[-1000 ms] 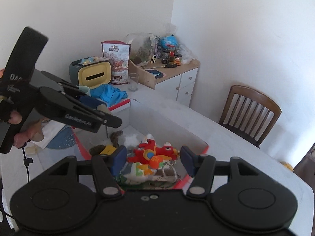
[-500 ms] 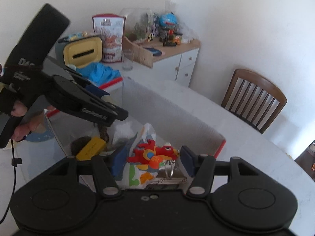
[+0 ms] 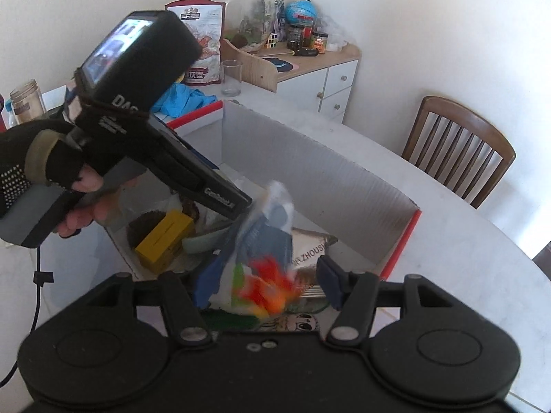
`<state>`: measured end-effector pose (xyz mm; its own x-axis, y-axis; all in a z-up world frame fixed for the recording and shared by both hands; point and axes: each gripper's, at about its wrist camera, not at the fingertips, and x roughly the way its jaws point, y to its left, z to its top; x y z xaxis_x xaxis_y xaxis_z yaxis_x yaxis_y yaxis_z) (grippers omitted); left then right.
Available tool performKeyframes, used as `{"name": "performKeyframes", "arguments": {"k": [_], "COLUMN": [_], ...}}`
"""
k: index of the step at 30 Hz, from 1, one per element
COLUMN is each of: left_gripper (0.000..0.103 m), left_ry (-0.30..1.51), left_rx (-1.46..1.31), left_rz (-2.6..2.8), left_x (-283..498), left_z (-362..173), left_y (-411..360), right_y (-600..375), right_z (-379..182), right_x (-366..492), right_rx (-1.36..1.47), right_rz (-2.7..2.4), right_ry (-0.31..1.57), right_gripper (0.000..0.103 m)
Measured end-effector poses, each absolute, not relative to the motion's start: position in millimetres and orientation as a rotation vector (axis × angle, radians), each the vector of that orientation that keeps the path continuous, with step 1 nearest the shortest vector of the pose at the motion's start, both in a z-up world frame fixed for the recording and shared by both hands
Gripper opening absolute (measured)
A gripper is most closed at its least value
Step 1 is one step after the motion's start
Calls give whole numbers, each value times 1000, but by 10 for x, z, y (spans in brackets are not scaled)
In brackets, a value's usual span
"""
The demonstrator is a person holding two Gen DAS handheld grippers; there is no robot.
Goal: Organize objects
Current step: 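Carry the cylinder with left gripper while right gripper carries the red charm into the box, then open both grippers to release the cylinder and red charm in the box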
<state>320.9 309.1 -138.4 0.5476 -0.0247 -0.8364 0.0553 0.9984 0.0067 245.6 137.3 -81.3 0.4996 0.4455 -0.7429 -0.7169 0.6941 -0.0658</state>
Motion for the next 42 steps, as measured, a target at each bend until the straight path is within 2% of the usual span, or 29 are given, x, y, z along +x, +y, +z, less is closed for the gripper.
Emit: {"name": "performKeyframes", "arguments": {"k": [8, 13, 16, 28, 34, 42], "left_gripper": [51, 63, 64, 69, 81, 87], "left_ry": [990, 956, 932, 743, 650, 574], "left_rx": [-7, -42, -58, -43, -51, -83], "left_rz": [-31, -19, -13, 22, 3, 1], "left_x": [3139, 3020, 2917, 2365, 2034, 1699], "left_z": [-1366, -1255, -1166, -640, -406, -260], "left_y": [3157, 3210, 3234, 3116, 2992, 2942], "right_y": [1287, 1189, 1124, 972, 936, 814], "right_z": [-732, -621, -551, -295, -168, -34], "right_x": [2422, 2406, 2399, 2228, 2071, 1897], "right_rx": [-347, -301, -268, -186, -163, -111], "right_rz": [723, 719, 713, 695, 701, 694], "right_ry": [764, 755, 748, 686, 648, 601], "right_gripper": [68, 70, 71, 74, 78, 86]}}
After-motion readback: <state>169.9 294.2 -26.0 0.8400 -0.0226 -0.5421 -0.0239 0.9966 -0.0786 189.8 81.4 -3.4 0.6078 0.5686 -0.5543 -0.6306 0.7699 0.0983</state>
